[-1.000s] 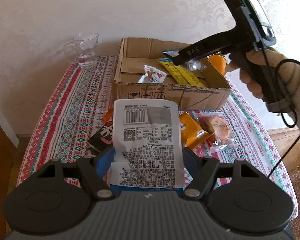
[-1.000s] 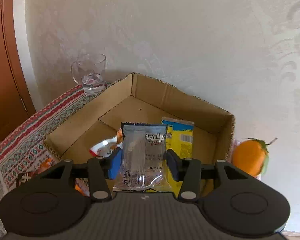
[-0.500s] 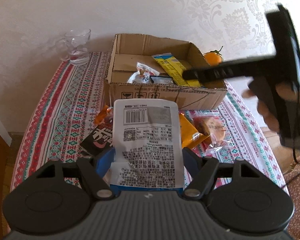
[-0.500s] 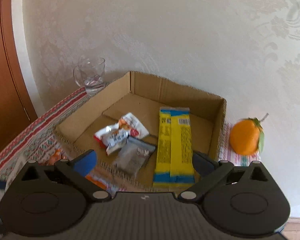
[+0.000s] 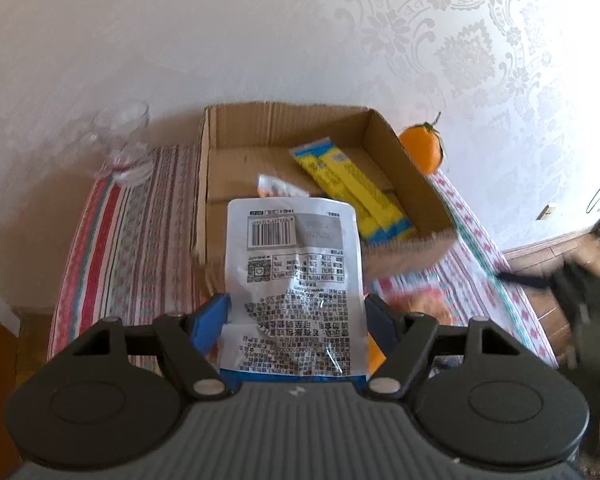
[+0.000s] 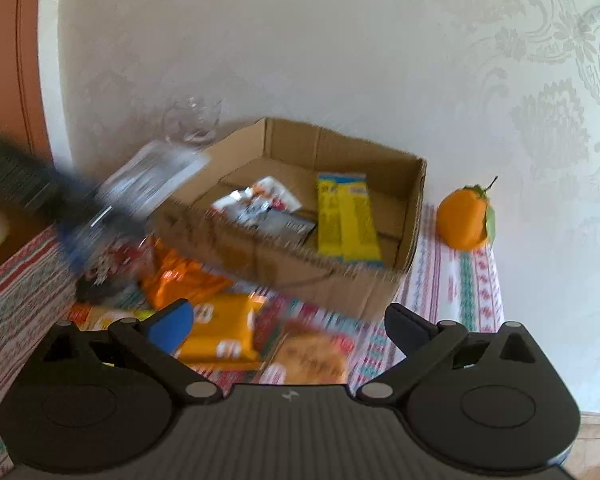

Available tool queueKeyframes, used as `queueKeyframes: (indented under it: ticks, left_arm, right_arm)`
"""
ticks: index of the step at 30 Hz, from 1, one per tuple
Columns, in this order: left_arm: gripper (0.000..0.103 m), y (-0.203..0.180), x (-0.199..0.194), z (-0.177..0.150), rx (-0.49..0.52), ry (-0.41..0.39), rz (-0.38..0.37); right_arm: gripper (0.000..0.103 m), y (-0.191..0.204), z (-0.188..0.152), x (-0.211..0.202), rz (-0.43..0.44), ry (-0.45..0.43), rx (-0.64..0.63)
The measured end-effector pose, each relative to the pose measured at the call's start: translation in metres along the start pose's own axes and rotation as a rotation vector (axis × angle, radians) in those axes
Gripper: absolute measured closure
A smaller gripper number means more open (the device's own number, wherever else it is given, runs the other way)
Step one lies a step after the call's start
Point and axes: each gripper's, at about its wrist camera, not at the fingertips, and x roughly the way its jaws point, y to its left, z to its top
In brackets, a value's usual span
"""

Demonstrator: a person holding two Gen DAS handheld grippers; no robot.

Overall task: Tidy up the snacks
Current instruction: 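Lower the clear packet into the box with the right gripper and release, then lower the white-blue packet into the box and open the left gripper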

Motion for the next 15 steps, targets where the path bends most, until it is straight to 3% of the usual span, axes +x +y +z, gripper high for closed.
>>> queueKeyframes:
  ticks: [7,15]
  left_arm:
    - [0.029,0.005,0.041,0.058,0.005,0.011,0.020]
    - [0.029,0.007,0.095,0.097,0.013,0.065,0.077]
  right_arm:
    - [0.000,0.009,-0.019,-0.008,0.007,0.023,-0.001]
    - [0.000,-0.006,-0.022,-0.010,-0.011,0.028,0.050]
